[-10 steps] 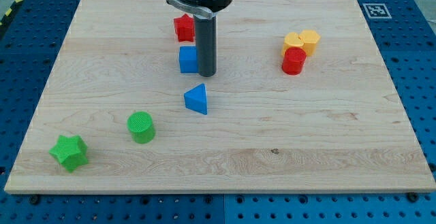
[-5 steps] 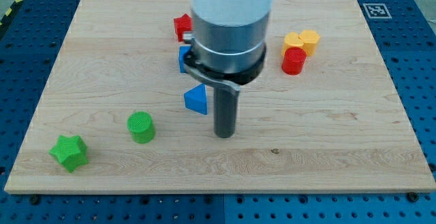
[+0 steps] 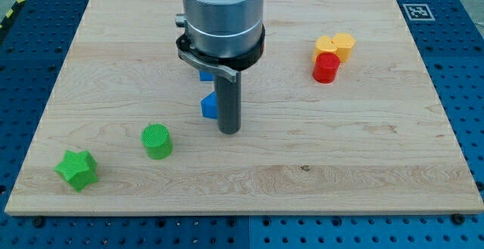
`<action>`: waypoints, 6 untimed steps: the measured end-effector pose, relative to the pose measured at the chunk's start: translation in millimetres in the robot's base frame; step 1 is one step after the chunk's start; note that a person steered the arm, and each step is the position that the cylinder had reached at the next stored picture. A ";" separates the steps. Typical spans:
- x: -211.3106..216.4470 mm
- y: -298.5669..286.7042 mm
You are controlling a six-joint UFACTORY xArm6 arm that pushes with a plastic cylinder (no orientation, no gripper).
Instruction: Slide the blue triangle up a bit
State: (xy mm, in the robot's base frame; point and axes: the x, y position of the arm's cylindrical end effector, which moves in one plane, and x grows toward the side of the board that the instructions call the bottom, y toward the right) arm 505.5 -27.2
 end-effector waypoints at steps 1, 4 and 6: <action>-8.5 -0.3; -39.5 -31.7; -41.5 37.3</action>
